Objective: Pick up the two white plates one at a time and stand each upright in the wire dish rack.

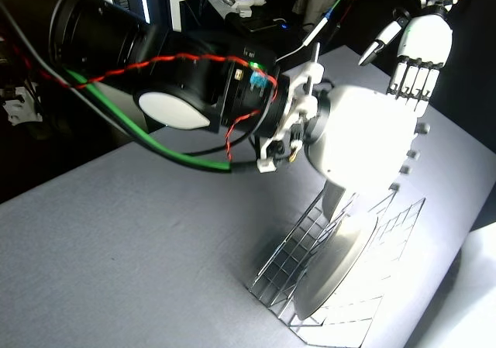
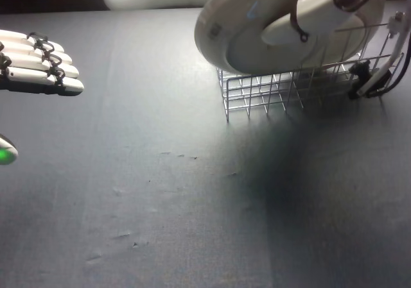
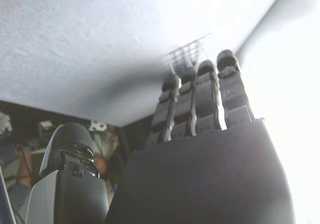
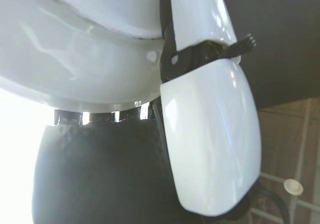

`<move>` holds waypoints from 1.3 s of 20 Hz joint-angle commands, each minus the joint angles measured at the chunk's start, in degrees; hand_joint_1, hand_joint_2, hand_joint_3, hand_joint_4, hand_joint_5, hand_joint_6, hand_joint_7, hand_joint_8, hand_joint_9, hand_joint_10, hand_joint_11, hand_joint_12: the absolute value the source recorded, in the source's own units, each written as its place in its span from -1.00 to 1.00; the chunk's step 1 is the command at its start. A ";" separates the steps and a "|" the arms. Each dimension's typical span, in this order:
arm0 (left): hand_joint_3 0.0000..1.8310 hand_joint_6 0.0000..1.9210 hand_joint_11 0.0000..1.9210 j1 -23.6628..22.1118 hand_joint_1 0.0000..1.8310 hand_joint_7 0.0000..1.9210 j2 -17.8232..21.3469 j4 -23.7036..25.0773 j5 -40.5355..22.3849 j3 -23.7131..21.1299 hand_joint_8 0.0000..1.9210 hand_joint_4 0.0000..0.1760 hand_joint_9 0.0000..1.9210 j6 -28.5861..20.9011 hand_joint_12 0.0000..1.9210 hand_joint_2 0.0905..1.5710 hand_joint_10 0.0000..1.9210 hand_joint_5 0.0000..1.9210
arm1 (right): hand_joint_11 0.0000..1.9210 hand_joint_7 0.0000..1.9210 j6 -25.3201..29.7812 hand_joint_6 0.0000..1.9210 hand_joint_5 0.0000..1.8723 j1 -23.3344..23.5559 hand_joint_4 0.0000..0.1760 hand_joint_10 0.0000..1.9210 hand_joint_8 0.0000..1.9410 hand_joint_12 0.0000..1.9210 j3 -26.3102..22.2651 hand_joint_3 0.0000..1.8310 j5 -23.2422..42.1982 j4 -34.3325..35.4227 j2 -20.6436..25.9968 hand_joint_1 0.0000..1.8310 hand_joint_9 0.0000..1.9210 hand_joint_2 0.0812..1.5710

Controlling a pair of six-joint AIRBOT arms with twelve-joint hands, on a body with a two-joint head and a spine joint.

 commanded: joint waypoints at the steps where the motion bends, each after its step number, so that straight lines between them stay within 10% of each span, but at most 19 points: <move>1: -0.99 -1.00 -1.00 -0.68 -1.00 -1.00 0.24 -3.94 -0.86 0.27 -1.00 -1.00 -1.00 -0.10 -1.00 0.45 -1.00 -0.98 | 0.11 0.18 1.11 -0.20 0.15 0.49 -1.00 -0.09 -0.30 -0.07 0.24 -1.00 7.85 0.41 0.21 0.53 0.18 0.28; 19: -1.00 -0.99 -0.96 -0.48 -1.00 -0.90 -0.08 -3.94 -0.97 0.18 -0.99 -1.00 -0.93 -0.12 -0.97 0.45 -0.99 -0.89 | 0.03 0.15 1.05 -0.18 0.15 -7.01 -1.00 0.01 -0.26 0.01 2.26 -1.00 9.57 -4.61 -1.09 0.52 0.11 0.30; 25: -1.00 -0.99 -0.99 -0.45 -1.00 -0.95 -0.07 -3.94 -0.97 0.09 -0.99 -1.00 -0.97 -0.11 -0.99 0.44 -0.99 -0.93 | -0.24 0.05 1.05 0.25 -0.13 -6.32 -1.00 0.29 -0.09 0.07 2.24 -1.00 10.05 -5.41 -1.00 0.50 -0.09 0.41; 26: -1.00 -0.99 -0.97 -0.45 -1.00 -0.93 -0.07 -3.94 -0.97 0.09 -0.99 -1.00 -0.96 -0.11 -0.99 0.44 -0.99 -0.92 | -0.33 0.04 1.05 0.28 -0.12 -6.12 -1.00 -0.24 -0.03 0.10 2.24 -1.00 10.05 -5.58 -0.98 0.36 -0.14 0.43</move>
